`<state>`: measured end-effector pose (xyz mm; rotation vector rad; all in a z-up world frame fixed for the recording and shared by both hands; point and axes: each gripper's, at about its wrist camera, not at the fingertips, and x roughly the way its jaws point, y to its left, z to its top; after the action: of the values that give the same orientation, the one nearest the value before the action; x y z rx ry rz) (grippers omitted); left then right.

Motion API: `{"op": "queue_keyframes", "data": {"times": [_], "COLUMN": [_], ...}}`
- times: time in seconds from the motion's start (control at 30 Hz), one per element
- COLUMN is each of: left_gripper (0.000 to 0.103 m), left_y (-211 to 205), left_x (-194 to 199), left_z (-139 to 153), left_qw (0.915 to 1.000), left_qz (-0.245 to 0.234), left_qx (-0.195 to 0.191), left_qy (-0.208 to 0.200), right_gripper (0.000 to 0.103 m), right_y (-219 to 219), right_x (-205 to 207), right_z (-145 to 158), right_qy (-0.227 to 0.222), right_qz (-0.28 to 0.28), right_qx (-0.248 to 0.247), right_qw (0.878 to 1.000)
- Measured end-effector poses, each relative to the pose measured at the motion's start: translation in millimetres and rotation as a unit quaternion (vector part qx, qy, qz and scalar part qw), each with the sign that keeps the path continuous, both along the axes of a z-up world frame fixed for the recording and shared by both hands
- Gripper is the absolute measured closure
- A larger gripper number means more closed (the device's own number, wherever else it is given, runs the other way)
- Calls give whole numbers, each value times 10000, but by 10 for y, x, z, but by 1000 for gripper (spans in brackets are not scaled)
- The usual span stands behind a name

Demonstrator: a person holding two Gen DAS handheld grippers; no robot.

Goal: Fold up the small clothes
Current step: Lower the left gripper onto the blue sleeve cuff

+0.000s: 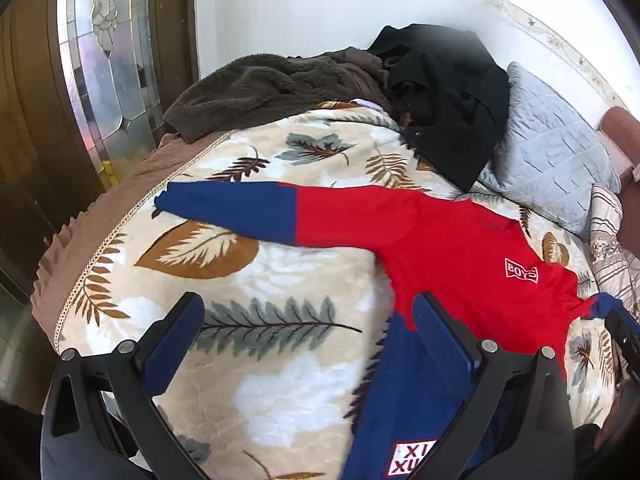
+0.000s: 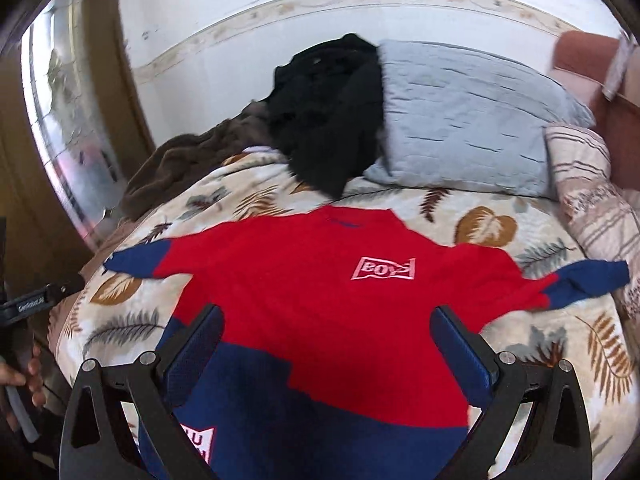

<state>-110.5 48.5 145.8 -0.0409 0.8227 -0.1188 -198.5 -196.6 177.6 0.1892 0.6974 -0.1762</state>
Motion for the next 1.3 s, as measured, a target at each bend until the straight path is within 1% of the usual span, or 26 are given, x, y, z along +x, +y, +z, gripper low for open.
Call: {"op": "queue_keyframes", "data": {"times": [0.27, 0.53, 0.7, 1.1, 1.3], "left_gripper": [0, 0, 0, 0, 0], "left_y": [23, -20, -1, 267, 499], "left_x": [134, 223, 292, 523, 694], "left_z": [-158, -212, -215, -372, -456], "left_qw": [9998, 9997, 9996, 9983, 9964], "left_qz": [88, 54, 66, 317, 535], "left_qx": [-88, -78, -51, -87, -166], "left_qy": [160, 240, 260, 479, 633], "right_gripper": [0, 0, 0, 0, 0], "right_y": [256, 405, 444, 671, 833], "right_x": [204, 308, 380, 585, 733], "right_z": [-94, -154, -201, -300, -304], "right_qy": [132, 212, 263, 370, 378], "right_qz": [301, 355, 410, 714, 924], "right_qx": [-178, -557, -503, -566, -616], "right_qw": [9993, 9976, 9976, 9952, 9931]}}
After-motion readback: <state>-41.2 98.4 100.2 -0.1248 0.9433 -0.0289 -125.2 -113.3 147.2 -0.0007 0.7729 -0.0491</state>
